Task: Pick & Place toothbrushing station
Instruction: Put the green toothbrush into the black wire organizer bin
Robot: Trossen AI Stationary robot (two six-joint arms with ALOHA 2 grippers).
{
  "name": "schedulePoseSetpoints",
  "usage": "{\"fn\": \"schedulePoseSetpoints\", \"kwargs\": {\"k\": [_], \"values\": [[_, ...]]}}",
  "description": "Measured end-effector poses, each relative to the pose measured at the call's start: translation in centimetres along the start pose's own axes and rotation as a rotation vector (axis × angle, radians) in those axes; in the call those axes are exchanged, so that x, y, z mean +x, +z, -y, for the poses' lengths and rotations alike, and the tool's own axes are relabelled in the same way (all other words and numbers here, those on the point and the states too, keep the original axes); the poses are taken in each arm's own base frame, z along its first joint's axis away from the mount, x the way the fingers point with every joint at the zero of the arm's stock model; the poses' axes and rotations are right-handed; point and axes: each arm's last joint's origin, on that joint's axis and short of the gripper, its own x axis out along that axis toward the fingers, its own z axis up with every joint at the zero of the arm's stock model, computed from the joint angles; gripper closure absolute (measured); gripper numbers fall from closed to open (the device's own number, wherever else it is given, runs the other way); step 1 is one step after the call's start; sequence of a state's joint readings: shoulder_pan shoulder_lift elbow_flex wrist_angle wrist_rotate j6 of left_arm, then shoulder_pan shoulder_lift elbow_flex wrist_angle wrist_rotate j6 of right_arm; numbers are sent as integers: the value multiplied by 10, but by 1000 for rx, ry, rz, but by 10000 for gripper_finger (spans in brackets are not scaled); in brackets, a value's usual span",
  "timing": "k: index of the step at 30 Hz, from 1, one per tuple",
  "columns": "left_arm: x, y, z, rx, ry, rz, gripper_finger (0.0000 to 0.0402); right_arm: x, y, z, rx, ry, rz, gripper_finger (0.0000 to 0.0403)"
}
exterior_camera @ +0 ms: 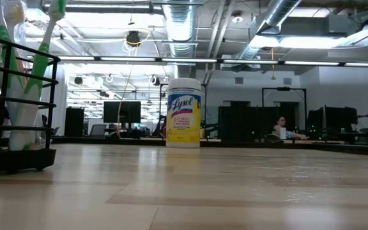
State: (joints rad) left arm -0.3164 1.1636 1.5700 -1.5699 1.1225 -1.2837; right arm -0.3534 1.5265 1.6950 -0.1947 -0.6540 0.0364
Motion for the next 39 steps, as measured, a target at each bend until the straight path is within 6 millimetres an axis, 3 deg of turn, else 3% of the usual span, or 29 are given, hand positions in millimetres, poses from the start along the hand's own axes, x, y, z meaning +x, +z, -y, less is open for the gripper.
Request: {"fn": "schedulePoseSetpoints", "kwargs": {"k": [9,16,29,39], "values": [[32,63,30,-33,117,-41,394,0,-2,0,-28,17,-17,244],[52,101,39,-82,205,-22,394,0,-2,-1,-32,44,-19,244],[60,118,41,-126,259,16,394,-1,-3,-1,-9,82,-24,244],[73,110,44,-148,254,-58,394,-1,-3,-1,-8,83,-25,244]]}}
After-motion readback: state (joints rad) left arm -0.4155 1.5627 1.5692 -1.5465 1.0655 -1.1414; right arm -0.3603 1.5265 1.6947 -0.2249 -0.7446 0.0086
